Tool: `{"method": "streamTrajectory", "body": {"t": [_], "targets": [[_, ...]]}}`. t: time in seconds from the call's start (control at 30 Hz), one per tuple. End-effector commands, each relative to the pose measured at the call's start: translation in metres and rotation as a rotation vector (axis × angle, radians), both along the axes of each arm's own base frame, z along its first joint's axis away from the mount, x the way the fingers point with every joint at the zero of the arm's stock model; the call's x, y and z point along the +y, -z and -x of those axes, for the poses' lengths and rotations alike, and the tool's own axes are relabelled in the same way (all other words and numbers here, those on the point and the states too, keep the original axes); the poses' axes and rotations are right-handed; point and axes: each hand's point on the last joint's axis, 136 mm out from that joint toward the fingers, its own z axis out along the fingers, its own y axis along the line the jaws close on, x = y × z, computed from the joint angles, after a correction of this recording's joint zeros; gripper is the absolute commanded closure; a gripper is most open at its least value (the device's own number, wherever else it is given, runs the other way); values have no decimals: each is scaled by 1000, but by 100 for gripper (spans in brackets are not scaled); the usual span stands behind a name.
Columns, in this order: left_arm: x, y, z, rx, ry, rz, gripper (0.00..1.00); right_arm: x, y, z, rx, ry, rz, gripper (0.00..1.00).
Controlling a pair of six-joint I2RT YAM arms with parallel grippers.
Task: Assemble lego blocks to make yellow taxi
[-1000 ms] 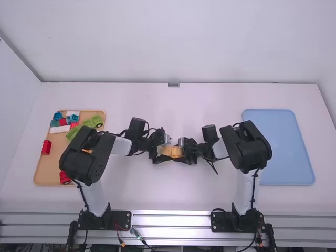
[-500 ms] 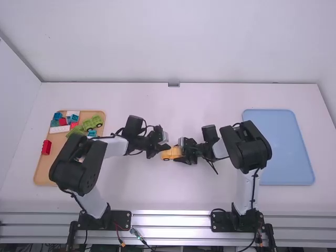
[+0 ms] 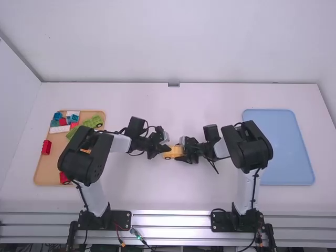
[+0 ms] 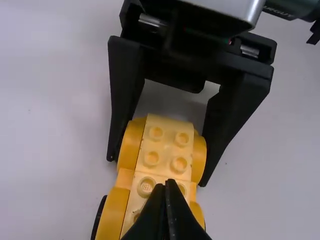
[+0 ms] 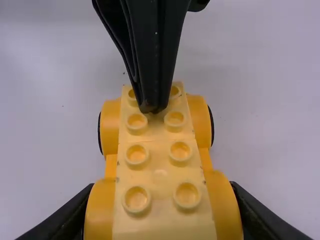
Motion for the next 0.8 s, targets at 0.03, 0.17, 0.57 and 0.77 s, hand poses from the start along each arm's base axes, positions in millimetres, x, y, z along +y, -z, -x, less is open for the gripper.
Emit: {"method": "streamTrajectory", "body": {"t": [0.03, 0.17, 0.57, 0.77], "targets": [[22, 62, 17, 108, -65, -190, 98, 1, 6, 9, 32, -9, 7, 73], [14, 23, -2, 50, -55, -104, 98, 0, 6, 8, 35, -6, 8, 74], [75, -159, -94, -103, -486, 51, 1, 1, 5, 6, 44, -5, 11, 73], [176, -125, -111, 121, -1028, -126, 1, 0, 17, -6, 89, 57, 110, 57]]}}
